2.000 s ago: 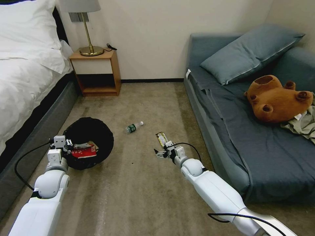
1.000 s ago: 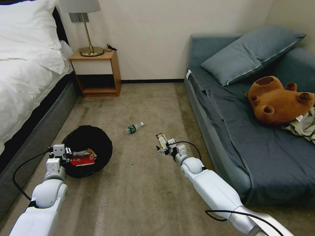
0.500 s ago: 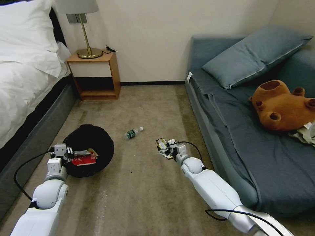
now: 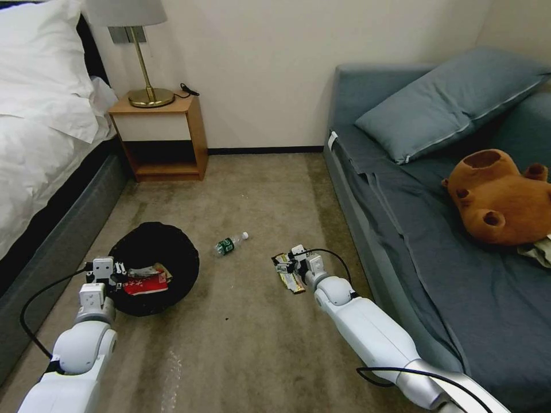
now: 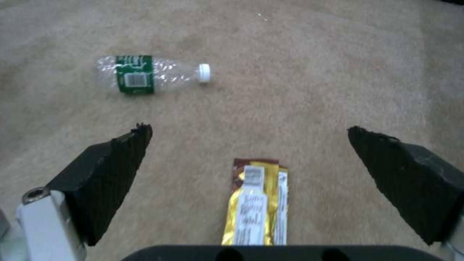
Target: Pick up the trash bin, then pick up the garbage on the floor and place it into the trash bin.
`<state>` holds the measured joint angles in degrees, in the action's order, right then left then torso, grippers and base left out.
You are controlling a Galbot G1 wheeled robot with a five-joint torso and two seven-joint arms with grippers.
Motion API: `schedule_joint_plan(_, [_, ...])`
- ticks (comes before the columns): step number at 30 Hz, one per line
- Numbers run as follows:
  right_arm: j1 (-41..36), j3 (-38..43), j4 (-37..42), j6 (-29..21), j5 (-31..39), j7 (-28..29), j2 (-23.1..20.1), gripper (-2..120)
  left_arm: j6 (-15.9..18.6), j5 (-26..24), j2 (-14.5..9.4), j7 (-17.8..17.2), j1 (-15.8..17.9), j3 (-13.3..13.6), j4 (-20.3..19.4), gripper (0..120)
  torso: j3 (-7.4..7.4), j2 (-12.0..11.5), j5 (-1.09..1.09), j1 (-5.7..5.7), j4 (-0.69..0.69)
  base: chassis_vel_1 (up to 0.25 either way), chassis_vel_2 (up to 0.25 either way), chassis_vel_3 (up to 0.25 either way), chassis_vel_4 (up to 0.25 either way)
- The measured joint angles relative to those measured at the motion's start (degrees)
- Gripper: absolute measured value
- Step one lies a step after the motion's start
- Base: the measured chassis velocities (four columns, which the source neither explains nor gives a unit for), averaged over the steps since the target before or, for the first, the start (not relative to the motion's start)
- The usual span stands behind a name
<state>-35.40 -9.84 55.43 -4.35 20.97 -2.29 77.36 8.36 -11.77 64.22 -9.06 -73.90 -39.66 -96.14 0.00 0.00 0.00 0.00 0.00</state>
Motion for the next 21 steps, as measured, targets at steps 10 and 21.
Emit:
schedule_joint_plan(10, [0.54, -0.34, -1.63, 0.43, -0.93, -0.21, 0.67, 100, -0.66, -0.08, -0.08, 0.57, 0.32, 0.06, 0.86, 4, 0.00, 0.00, -0.01, 0.00, -0.01, -0.113, 0.108, 0.110, -0.106])
schedule_joint_plan(21, [1.26, -0.80, -3.74, 0.87, -2.26, -0.56, 1.58, 100, -0.92, -0.18, -0.30, 0.64, 1.47, 0.45, 2.25, 4, 0.00, 0.00, 0.00, 0.00, -0.01, -0.121, 0.114, 0.116, -0.124])
